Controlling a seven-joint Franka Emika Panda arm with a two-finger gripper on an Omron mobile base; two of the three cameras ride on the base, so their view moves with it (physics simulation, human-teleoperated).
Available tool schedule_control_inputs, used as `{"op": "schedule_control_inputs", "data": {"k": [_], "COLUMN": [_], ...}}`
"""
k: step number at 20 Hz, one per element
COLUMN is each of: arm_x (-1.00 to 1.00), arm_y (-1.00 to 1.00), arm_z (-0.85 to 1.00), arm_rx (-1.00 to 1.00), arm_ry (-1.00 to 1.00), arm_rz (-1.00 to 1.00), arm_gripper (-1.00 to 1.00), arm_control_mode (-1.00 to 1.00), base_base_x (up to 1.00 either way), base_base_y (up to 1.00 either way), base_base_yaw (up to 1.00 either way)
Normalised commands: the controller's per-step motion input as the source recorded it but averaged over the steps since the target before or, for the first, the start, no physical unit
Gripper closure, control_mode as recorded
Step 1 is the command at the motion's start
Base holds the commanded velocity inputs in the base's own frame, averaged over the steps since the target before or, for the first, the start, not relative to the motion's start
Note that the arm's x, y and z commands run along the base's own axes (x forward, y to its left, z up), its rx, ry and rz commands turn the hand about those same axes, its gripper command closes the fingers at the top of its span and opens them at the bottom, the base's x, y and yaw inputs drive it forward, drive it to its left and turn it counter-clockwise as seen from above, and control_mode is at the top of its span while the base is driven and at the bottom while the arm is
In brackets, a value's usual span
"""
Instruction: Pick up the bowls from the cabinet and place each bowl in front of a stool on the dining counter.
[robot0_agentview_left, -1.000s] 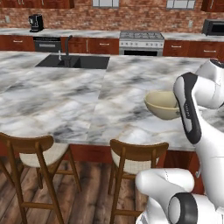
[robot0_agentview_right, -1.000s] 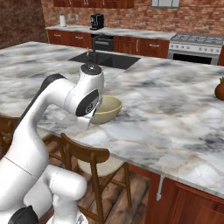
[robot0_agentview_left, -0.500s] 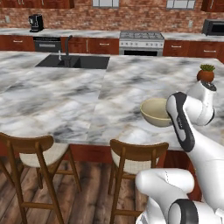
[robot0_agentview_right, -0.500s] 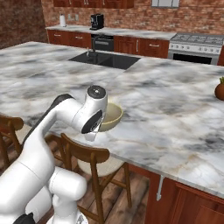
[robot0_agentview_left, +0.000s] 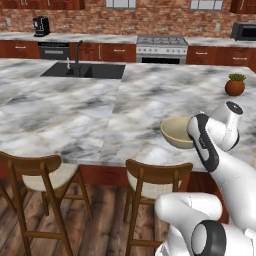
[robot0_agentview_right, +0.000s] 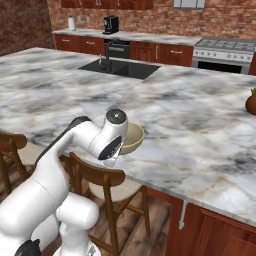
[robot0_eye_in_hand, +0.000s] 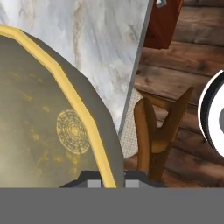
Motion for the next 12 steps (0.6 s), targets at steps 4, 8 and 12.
{"op": "schedule_control_inputs", "data": {"k": [4, 8, 12], "arm_x": [0.31, 0.23, 0.30], "arm_y": [-0.03, -0.01, -0.06], "arm_z": [-0.37, -0.42, -0.29], "arm_rx": [0.00, 0.00, 0.00], "arm_ry": [0.00, 0.00, 0.00], "arm_rz": [0.00, 0.00, 0.00], "arm_gripper": [1.00, 1.00, 1.00], "arm_control_mode": [-1.00, -1.00, -1.00], "base_base_x": [0.00, 0.00, 0.00], "base_base_y": [0.00, 0.00, 0.00], "base_base_yaw": [0.00, 0.00, 0.00]}}
